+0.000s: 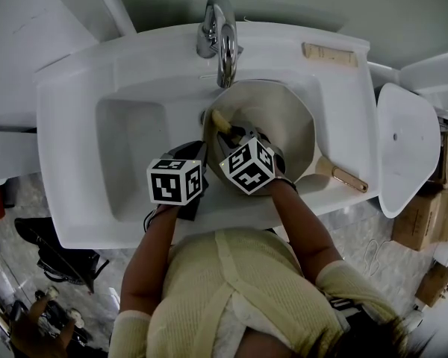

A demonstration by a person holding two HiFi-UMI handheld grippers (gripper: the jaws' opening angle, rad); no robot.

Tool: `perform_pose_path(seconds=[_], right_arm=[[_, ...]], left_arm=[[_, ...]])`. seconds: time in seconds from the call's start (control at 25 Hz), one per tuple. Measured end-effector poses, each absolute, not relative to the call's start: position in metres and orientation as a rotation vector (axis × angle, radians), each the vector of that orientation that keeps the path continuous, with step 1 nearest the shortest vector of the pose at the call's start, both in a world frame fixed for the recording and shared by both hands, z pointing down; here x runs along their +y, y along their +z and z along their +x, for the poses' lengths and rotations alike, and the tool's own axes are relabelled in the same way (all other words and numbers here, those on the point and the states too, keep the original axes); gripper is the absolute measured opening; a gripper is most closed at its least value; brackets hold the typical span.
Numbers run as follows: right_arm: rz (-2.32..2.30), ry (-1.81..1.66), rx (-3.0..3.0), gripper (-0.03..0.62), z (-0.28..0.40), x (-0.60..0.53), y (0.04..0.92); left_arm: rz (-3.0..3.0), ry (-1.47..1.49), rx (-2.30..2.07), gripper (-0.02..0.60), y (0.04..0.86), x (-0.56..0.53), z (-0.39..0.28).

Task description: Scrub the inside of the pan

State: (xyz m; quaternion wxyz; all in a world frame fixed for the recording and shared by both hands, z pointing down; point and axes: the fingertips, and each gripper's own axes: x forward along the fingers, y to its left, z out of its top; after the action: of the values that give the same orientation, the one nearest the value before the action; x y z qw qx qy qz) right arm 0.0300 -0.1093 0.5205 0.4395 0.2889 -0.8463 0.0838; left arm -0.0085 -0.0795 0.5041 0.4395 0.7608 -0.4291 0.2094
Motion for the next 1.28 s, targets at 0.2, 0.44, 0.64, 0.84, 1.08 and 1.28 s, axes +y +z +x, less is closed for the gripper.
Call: perform_pose_path(seconds=[0.2,0.44,0.64,0.84,1.08,1.28], right_arm=[[0.663,0.195,-2.112,0.083,0.028,-0.101,0.522],[0.595,0.190,-2.122,0.083,0.027,-0.089,0.523],[0.517,0.176,-2.141,0.083,0.026,-0.078,0.522],[0.454,0.181,-2.144,0.083,0.026,-0.069,0.522],[0.347,0.171,-2.165,0.083,0.026,-0.055,0.520],[0.261,0.191,-2.178,0.083,0.029,-0.041,0.519]], left_arm=[[1.896,0.517,-1.060,0.081,0.503,-0.078,-0.008],[1.899,0.515,-1.053,0.081,0.503,-0.078,-0.009],[1.903,0.513,-1.045,0.081,0.503,-0.078,-0.009],[1.904,0.514,-1.037,0.081,0.503,-0.077,-0.009],[1.911,0.520,-1.031,0.081,0.503,-0.078,-0.009],[1.914,0.521,-1.027,0.081,0.502,-0.077,-0.009]])
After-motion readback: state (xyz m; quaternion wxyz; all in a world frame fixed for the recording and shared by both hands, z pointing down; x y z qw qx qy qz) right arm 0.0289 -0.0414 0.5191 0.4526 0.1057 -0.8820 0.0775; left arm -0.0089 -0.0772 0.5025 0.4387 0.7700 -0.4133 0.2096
